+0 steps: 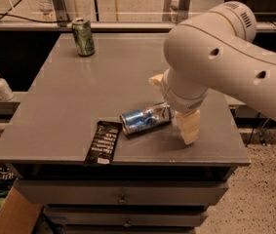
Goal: Move redbull can near rxbar chocolate
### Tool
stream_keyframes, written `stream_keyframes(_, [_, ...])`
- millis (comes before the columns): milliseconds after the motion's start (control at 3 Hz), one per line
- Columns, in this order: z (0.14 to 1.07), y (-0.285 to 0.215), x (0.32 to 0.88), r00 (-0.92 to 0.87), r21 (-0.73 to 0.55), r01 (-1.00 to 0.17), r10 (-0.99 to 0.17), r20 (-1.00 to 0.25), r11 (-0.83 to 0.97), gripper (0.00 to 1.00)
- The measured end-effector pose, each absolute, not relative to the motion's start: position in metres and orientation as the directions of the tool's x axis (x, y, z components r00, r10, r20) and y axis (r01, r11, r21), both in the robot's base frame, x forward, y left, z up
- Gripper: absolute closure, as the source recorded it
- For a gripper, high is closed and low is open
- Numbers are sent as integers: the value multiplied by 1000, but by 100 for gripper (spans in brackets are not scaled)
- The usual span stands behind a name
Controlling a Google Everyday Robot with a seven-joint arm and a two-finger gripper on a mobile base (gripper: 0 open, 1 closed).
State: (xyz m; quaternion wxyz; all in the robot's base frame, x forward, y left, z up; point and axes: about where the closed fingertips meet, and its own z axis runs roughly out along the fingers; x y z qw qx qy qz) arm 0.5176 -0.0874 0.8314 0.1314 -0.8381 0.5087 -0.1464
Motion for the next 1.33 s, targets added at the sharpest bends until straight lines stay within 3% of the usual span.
stream_keyframes(1000, [898, -198, 563, 209, -553, -815, -978, -5, -172, 0])
stream_keyframes(1333, [901, -199, 564, 207, -557, -813, -978, -7, -168, 0])
